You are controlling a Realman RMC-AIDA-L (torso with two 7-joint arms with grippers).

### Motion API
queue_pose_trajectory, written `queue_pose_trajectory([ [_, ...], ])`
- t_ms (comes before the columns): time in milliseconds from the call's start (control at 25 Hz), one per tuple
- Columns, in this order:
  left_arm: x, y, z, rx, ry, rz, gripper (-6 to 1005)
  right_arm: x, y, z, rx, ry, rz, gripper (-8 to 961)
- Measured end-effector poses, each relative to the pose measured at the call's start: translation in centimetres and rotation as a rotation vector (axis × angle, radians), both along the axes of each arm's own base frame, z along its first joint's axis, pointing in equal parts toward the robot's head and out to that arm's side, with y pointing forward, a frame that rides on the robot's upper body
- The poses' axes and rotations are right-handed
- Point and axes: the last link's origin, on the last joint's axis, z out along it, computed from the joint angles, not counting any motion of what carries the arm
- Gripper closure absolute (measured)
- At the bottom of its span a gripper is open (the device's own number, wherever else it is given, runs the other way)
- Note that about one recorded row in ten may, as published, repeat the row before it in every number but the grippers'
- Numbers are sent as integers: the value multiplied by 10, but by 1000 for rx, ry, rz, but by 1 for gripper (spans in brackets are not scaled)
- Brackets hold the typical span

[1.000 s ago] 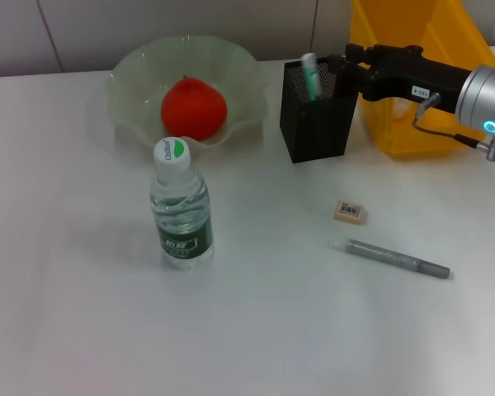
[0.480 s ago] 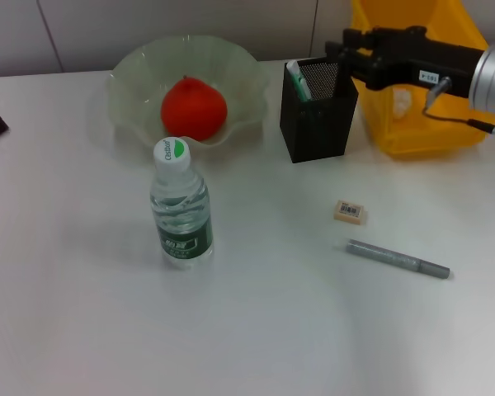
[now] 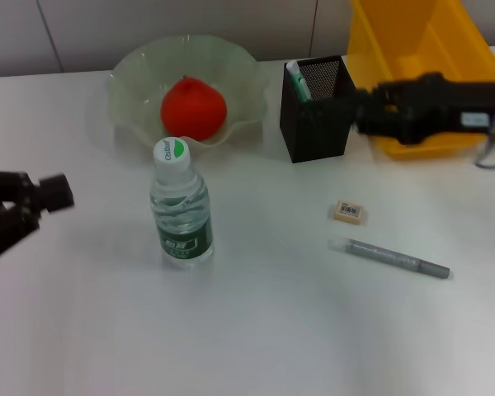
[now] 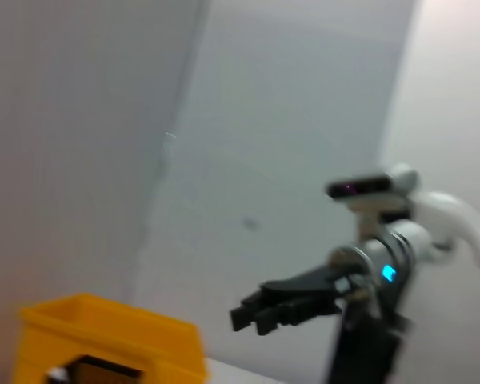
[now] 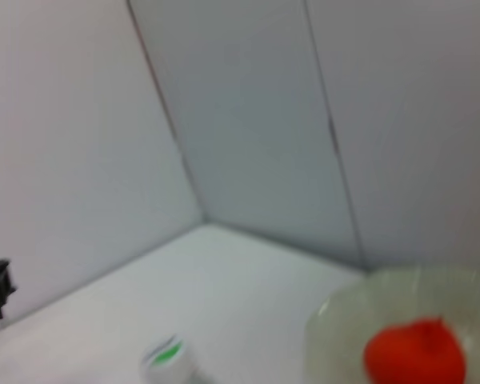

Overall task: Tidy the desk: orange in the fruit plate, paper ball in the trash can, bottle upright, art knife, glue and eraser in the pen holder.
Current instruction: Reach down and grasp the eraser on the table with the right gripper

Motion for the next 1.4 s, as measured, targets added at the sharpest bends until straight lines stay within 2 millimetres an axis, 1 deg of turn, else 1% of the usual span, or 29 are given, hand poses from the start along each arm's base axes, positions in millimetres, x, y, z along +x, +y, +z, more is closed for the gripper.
queue_pose_trajectory([
  [200, 8, -3, -4, -90, 39, -82, 967, 2, -16, 12, -107, -120, -110, 614],
  [360, 11, -4, -11, -137, 67, -104, 967, 2, -19, 25, -152, -161, -203, 615],
  [440, 11, -4, -14, -150, 78, -115, 968, 2, -17, 29, -188, -199, -259, 614],
  [640, 14, -5, -22, -143, 72, -145, 968, 6, -9, 23, -236, -344, -378, 612],
  [800, 17, -5, -25, -141, 61, -153, 968, 6, -3, 16, -282, -422, -408, 611],
  [1000, 23, -3, -33, -129, 52, -179, 967, 12, 12, 8, -376, -503, -365, 609],
  [1080, 24, -4, -34, -125, 47, -183, 967, 15, 18, 6, -384, -539, -329, 609],
  [1280, 24, -6, -41, -99, 5, -179, 967, 25, 37, 11, -313, -684, -225, 607],
  [1400, 25, -6, -44, -80, -34, -156, 967, 30, 45, 15, -289, -747, -169, 556],
])
